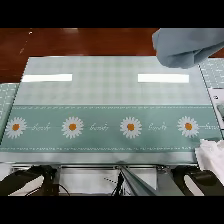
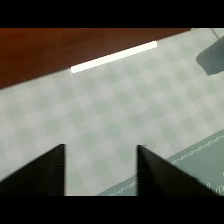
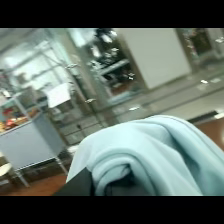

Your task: Fold the shirts.

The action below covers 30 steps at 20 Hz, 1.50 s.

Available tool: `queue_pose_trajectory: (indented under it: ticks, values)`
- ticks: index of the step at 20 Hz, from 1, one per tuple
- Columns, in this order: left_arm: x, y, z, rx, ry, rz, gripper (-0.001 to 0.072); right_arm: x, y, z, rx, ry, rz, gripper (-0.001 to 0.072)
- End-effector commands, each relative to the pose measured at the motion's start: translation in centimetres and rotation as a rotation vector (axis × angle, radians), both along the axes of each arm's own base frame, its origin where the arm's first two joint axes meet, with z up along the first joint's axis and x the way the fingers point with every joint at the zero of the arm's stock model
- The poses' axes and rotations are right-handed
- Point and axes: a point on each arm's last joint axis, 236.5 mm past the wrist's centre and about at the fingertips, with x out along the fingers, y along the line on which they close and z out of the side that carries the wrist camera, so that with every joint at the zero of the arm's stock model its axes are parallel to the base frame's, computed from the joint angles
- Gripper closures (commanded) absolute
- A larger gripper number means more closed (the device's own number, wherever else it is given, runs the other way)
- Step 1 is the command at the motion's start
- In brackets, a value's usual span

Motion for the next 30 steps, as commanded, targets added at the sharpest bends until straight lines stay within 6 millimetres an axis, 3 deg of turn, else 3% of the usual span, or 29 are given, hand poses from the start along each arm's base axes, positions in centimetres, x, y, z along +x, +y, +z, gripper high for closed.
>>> queue_pose_trajectory:
  ticks: [1,3,6,7,8,9,12,16,17,19,20,21,22,24,26,28,30]
  values:
    - [-4.6,0.7,5.1,-0.023,-0.134,-0.007,0.0483,-5.6,2.6,0.3,-0.059,0.027,0.113,0.0688]
    - [-6.1,1.0,6.1,-0.028,-0.166,-0.007,0.045,-5.2,4.0,-3.6,-0.098,0.18,0.172,0.0688]
    - [-6.7,1.1,5.9,-0.019,-0.154,-0.012,0.0429,-3.6,6.7,-11.7,-0.191,0.472,0.291,0.0688]
    - [-6.5,1.0,5.3,-0.013,-0.135,-0.013,0.0254,-2.9,7.3,-14.0,-0.218,0.546,0.318,0.0689]
    - [-6.2,1.0,4.2,-0.007,-0.105,-0.014,0.0027,-2.0,8.3,-16.0,-0.22,0.601,0.351,0.0689]
    - [-5.8,0.9,2.9,0.002,-0.066,-0.017,-0.0003,-1.2,10.0,-17.9,-0.233,0.643,0.394,0.0689]
    - [-5.0,0.7,-1.3,0.026,0.061,-0.02,-0.0003,-1.3,18.4,-23.2,-0.332,0.721,0.582,0.0688]
    - [-4.5,0.6,-6.4,0.049,0.215,-0.019,-0.0003,-5.9,30.2,-33.4,-0.509,0.836,0.813,0.0688]
    - [-4.5,0.6,-7.8,0.059,0.256,-0.021,-0.0003,-7.4,32.2,-36.3,-0.554,0.873,0.854,0.0687]
    - [-4.5,0.6,-10.6,0.074,0.333,-0.023,-0.0003,-8.8,33.5,-40.9,-0.649,0.926,0.883,0.0684]
    - [-4.5,0.6,-11.8,0.079,0.365,-0.024,-0.0003,-8.7,33.4,-41.8,-0.66,0.946,0.879,0.0583]
    - [-4.6,0.6,-13.1,0.085,0.4,-0.024,-0.0003,-8.1,32.7,-41.8,-0.673,0.943,0.864,0.0367]
    - [-4.7,0.6,-14.4,0.091,0.434,-0.024,-0.0003,-6.8,31.7,-40.9,-0.69,0.923,0.839,0.0216]
    - [-5.3,0.5,-17.5,0.086,0.531,-0.021,-0.0003,-3.1,27.9,-37.4,-0.74,0.847,0.737,0.0204]
    - [-6.9,-0.5,-21.0,0.06,0.644,-0.056,-0.0003,1.2,21.7,-32.7,-0.8,0.748,0.559,0.0204]
    - [-9.5,-2.2,-24.3,-0.005,0.775,-0.116,-0.0003,5.2,12.3,-27.5,-0.808,0.691,0.279,0.0204]
    - [-12.3,-3.5,-27.8,-0.036,0.878,-0.16,-0.0002,7.0,3.7,-24.6,-0.746,0.703,0.059,0.0204]
